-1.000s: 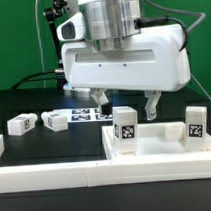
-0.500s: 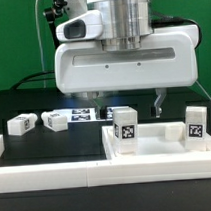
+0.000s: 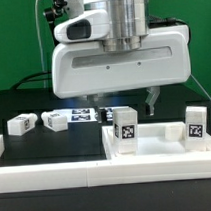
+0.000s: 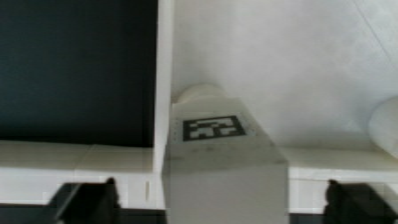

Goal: Assemble square table

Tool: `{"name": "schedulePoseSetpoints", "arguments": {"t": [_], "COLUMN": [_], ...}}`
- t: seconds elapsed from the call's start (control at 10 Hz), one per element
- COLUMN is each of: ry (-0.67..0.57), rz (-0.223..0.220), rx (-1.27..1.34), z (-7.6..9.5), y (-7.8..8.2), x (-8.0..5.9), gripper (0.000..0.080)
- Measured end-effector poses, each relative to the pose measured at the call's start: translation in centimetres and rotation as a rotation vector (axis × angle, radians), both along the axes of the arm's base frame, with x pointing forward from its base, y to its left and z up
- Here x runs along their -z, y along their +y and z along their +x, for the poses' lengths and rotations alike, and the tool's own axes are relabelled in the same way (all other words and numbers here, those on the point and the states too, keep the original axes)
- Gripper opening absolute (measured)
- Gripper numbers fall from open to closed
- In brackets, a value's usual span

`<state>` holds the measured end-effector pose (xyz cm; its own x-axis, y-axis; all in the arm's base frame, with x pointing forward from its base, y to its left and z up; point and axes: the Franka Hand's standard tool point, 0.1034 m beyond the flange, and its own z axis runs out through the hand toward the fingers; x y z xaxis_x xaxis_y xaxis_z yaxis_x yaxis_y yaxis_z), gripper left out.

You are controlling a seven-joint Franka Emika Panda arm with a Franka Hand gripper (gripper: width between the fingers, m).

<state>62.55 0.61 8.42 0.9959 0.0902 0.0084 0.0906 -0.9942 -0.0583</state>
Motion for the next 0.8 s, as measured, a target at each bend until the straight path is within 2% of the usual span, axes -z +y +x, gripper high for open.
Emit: {"name": "schedulePoseSetpoints", "arguments": {"t": [0.1,0.2,0.3,0.6,0.8], "ry": [0.000,0.000,0.000,0.003,0.012], "rz": [0.000,0.000,0.000,0.002,0.022], "rx": [0.000,0.000,0.009,0.050,0.379], "z": [0.00,0.01,0.00,0.01,-0.09], "y": [0.00,-0.01,-0.01,0.01,-0.14], "x": [0.00,-0.01,0.00,0.00,0.06], "gripper": [0.0357,0.0357,0.0288,0.0288,0.0288]}}
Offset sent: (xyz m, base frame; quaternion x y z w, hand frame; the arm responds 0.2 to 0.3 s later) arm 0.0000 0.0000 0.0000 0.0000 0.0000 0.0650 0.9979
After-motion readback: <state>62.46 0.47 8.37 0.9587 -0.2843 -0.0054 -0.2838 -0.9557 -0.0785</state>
